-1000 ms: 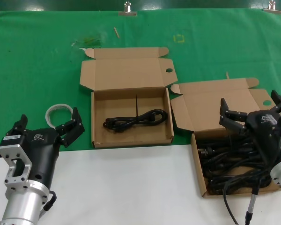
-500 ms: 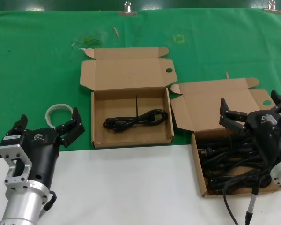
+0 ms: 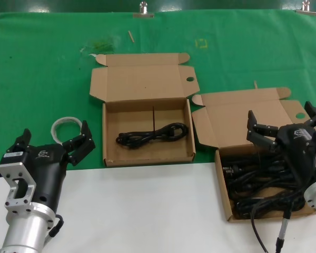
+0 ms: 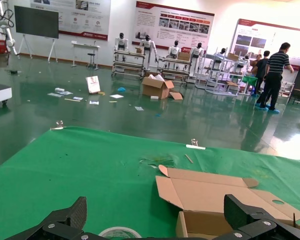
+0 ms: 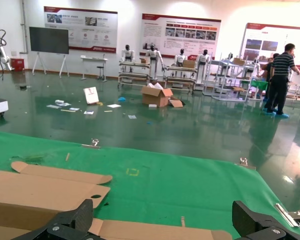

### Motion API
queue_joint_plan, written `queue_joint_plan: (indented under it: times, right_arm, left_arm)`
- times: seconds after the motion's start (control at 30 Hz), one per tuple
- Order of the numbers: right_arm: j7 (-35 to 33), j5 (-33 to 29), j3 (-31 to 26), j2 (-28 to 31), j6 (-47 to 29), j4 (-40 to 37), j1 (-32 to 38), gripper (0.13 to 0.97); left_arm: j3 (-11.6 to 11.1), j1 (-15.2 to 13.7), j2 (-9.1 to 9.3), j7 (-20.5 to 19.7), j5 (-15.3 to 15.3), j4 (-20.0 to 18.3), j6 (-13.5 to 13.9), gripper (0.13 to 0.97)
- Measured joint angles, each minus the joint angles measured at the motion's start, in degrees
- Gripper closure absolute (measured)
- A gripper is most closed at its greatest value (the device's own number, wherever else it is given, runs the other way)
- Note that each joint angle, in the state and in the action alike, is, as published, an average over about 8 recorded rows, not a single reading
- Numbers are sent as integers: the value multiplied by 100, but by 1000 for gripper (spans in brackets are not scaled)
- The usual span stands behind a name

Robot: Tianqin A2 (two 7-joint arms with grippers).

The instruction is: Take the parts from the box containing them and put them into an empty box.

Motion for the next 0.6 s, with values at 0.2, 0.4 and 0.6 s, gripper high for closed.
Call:
queue_joint_plan:
  times: [0.2,0.4,0.6]
  right_arm:
    - [0,0,0,0,0,0,0,129]
    - [0,0,0,0,0,0,0,129]
    - [0,0,0,0,0,0,0,129]
  left_arm:
    - [0,0,0,0,0,0,0,132]
    - [0,0,0,0,0,0,0,132]
    - [0,0,0,0,0,0,0,132]
